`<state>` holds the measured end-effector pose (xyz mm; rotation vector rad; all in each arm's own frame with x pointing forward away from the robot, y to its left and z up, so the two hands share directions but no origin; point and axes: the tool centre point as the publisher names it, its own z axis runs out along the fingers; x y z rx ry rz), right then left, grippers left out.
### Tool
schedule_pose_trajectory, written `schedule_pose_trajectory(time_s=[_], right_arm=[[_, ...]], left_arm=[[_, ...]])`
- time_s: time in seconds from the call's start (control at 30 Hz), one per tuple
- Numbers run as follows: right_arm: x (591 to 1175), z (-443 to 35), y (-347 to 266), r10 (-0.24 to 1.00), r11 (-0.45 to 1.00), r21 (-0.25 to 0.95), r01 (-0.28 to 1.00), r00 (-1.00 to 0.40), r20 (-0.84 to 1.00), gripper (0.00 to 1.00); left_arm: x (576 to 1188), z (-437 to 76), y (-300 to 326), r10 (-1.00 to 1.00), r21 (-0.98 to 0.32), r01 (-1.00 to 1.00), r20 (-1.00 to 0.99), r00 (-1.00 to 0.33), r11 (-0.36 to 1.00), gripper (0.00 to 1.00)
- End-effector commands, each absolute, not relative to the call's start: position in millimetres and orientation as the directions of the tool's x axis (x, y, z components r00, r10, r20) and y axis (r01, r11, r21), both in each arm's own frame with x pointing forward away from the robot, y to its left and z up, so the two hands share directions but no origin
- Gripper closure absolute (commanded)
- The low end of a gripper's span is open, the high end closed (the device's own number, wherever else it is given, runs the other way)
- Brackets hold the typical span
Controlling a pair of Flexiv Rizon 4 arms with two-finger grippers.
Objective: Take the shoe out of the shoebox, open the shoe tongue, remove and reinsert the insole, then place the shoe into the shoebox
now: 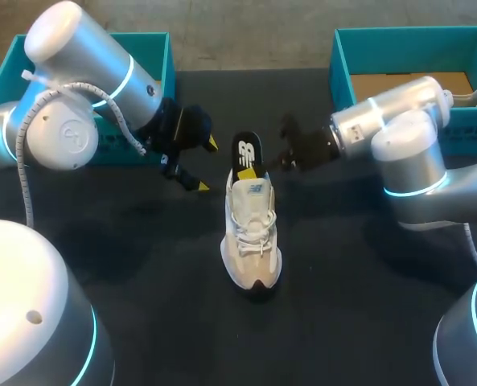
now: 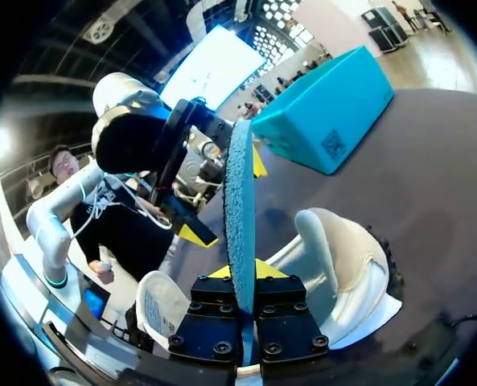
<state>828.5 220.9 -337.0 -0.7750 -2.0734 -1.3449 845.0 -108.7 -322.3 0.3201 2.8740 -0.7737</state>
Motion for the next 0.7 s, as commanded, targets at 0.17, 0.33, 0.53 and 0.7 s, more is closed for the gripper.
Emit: schedule_pose_trajectory(time_s=[0.17,0.33,0.53,0.7], right_arm=[[820,-346,228,0.165,0.351,0.578,0.737,-0.656,0.736,1.00],[813,-352,230,0.160,0.369,0.548,0.751,-0.632,0.758,1.00],[807,-351,228,0.171,0.363,0.539,0.760,-0.623,0.763,1.00],[812,-341,224,0.195,0.364,0.558,0.746,-0.647,0.737,0.79]], left_arm=[[845,-322,-109,0.167,-0.476,0.242,-0.196,-0.966,0.846,0.00],[845,-322,-109,0.167,-0.476,0.242,-0.196,-0.966,0.846,0.00],[845,-322,-109,0.167,-0.476,0.242,-0.196,-0.966,0.846,0.00],[845,-322,-109,0.167,-0.476,0.242,-0.196,-0.966,0.846,0.00]])
